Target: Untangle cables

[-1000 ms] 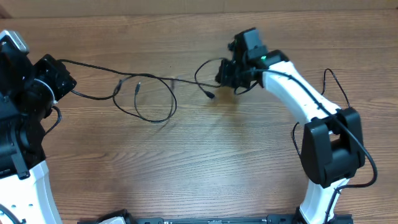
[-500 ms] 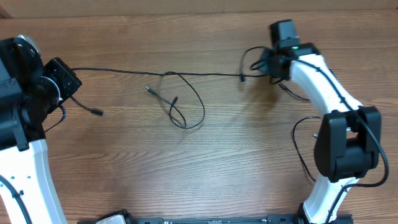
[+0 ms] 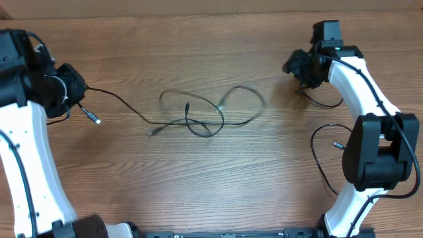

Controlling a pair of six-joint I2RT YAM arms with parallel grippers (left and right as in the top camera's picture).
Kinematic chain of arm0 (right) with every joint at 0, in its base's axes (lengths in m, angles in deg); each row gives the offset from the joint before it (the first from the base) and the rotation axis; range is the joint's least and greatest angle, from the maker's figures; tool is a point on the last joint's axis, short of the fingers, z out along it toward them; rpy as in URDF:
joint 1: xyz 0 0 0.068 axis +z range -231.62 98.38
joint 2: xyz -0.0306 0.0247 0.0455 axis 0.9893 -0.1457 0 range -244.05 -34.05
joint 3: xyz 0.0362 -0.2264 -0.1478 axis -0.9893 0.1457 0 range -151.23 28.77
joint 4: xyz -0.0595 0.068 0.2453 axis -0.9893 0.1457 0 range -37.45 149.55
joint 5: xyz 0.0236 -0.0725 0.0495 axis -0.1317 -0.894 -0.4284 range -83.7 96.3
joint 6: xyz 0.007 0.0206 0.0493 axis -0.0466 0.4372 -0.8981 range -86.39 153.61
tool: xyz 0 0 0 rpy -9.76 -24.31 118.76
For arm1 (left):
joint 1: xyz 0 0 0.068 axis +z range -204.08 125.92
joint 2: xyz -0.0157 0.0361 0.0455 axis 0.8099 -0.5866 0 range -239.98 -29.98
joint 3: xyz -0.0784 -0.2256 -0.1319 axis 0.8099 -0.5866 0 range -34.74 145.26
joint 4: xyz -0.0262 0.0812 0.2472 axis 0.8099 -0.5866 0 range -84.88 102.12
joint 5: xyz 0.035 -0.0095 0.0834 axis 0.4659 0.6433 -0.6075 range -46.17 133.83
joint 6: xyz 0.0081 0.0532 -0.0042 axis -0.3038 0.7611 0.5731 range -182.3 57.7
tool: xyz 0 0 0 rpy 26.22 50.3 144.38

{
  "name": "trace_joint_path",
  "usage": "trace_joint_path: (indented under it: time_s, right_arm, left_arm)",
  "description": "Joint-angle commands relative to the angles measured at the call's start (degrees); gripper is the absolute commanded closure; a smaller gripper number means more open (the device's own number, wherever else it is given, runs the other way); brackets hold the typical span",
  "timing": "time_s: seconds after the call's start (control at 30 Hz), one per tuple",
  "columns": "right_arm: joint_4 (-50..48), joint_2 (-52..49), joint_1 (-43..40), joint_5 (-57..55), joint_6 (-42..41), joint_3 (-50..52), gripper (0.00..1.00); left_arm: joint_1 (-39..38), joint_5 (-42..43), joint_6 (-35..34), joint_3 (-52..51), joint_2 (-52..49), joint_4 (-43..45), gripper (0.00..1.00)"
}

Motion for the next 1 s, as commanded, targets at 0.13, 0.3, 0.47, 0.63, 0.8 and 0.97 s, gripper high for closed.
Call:
trace_joint_path:
  time_s: [0.13, 0.3, 0.47, 0.63, 0.8, 0.97]
  right_arm:
    - [4.5, -0.4, 6.0, 9.7, 4.9, 0.4, 0.32]
    - [7.1, -0.4, 10.0, 9.9, 5.4, 0.4, 0.28]
    - [7.1, -0.4, 14.5, 11.2, 7.6, 0.4, 0.28]
    - [5.7, -0.4, 18.9, 11.2, 7.3, 0.4, 0.29]
    - [4.3, -0.4, 22.8, 11.0, 7.3, 0.4, 0.36]
    - [2.2, -0.4, 25.7, 11.0, 7.0, 0.7, 0.46]
  left_arm:
    - [-3.2, 7.0, 7.5, 1.4, -7.6, -2.0, 0.96]
    - [-6.0, 6.9, 8.6, 0.6, -11.8, -1.9, 0.96]
    - [-9.0, 7.0, 9.7, -0.6, -15.8, -1.9, 0.96]
    - [-12.3, 6.9, 11.8, -1.7, -20.3, -1.9, 0.96]
    - [-15.4, 6.9, 12.9, -2.7, -25.2, -1.9, 0.96]
    - [-17.7, 6.9, 13.1, -2.8, -30.7, -1.6, 0.96]
